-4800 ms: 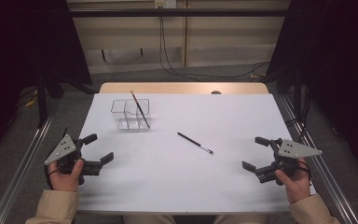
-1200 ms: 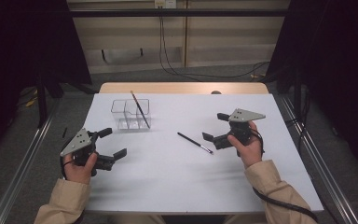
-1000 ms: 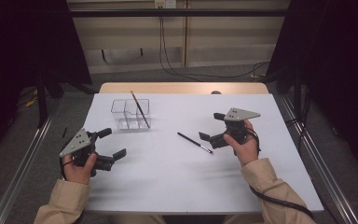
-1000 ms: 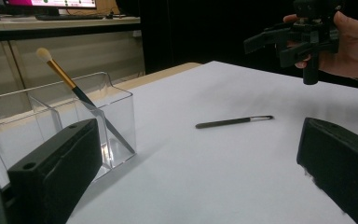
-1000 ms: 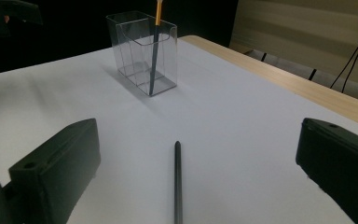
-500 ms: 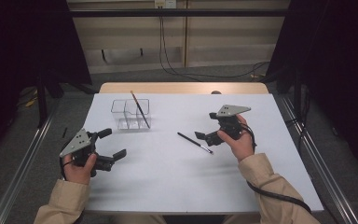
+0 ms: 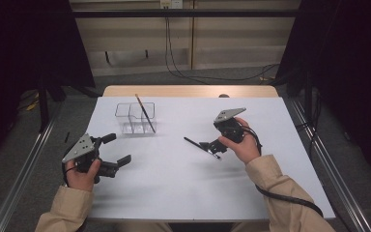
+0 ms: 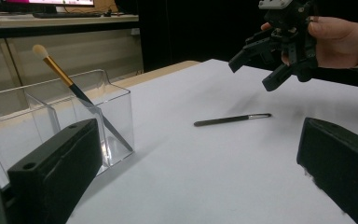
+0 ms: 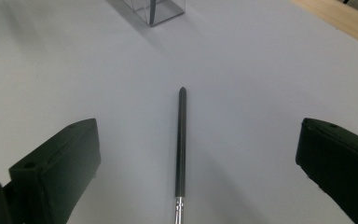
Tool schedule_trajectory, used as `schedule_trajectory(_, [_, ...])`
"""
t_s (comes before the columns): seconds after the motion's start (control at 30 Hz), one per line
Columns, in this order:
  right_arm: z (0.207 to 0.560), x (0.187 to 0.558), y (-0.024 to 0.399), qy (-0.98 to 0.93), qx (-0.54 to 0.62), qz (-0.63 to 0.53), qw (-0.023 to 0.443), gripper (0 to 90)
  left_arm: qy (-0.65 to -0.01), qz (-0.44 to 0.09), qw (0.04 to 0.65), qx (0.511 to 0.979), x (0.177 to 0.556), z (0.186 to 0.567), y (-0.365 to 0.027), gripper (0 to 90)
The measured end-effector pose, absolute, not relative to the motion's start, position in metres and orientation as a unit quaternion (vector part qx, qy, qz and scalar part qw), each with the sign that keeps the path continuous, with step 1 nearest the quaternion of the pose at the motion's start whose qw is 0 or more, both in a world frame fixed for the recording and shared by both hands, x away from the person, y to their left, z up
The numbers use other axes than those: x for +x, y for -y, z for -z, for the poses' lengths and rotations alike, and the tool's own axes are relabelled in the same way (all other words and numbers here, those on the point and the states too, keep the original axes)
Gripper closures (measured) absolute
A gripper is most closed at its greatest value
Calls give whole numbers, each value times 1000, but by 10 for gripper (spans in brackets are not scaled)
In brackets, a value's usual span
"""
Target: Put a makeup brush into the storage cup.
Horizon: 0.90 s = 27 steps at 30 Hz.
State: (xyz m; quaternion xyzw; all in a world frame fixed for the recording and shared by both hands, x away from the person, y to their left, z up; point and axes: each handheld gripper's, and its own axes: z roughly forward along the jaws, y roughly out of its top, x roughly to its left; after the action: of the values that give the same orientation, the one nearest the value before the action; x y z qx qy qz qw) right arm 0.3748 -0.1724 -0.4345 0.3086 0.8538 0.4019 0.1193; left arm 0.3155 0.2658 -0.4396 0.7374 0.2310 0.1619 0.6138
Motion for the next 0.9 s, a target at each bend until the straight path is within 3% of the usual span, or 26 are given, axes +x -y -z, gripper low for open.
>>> schedule_trajectory(0.57, [443,379,159,-906,295,-292,82,42,-230,-161,612,740,315,440,-263,0])
schedule_trajectory(0.7, [444,381,158,-911,295,-277,78,97,-230,-161,611,740,315,440,-263,0])
schedule_trajectory(0.9, [446,382,156,-919,292,-257,65,258,-231,-161,612,739,314,440,-263,0])
